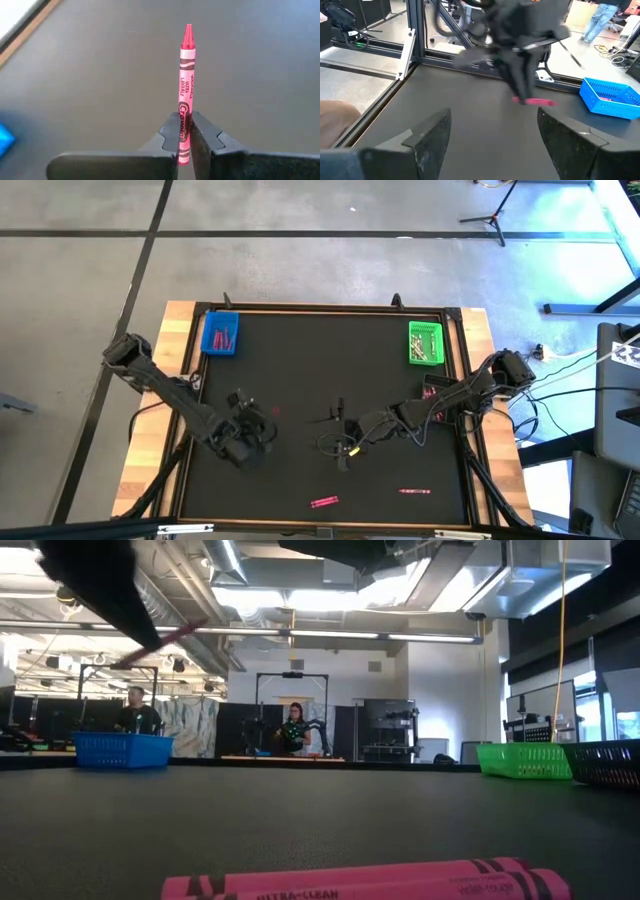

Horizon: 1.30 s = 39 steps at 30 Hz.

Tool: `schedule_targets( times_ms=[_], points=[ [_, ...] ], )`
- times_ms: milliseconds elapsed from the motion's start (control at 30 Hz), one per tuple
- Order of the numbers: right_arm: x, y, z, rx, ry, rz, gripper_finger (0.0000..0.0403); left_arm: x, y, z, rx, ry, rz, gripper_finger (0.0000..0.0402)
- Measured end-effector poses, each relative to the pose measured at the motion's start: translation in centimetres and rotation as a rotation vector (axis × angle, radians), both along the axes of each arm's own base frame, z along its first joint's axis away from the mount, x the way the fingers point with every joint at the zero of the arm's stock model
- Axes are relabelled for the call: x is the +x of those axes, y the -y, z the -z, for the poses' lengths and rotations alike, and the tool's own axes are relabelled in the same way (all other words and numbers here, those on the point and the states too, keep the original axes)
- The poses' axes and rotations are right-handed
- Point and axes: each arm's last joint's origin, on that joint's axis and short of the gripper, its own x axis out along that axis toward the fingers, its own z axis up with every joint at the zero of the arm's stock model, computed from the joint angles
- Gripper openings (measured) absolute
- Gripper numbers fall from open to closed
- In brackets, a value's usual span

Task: Sort crayons
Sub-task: Put the red crayon into the blue bin

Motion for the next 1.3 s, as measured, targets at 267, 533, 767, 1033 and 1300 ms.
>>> schedule_targets(
  times_ms=[267, 533, 767, 1033, 1300],
  points=[
    [0.0, 0.0, 0.1, -0.004, -0.01, 0.0, 0.0296, 0.1, -3.9, 0.0, 0.157, -0.111, -0.159, 0.0011],
    [0.0, 0.0, 0.1, 0.003, -0.009, 0.001, 0.0296, -0.5, -8.1, 0.7, 0.256, -0.208, -0.306, 0.0011],
    [0.0, 0.0, 0.1, 0.014, -0.017, 0.005, 0.0296, -4.1, -13.2, 2.9, 0.253, -0.268, -0.525, 0.0011],
    [0.0, 0.0, 0.0, 0.019, -0.001, 0.005, 0.0295, -5.8, -18.0, 3.3, 0.272, -0.347, -0.726, 0.0013],
    [0.0, 0.0, 0.0, 0.018, -0.004, 0.005, 0.0296, -5.8, -21.4, 3.4, 0.279, -0.359, -0.811, 0.0017]
  ],
)
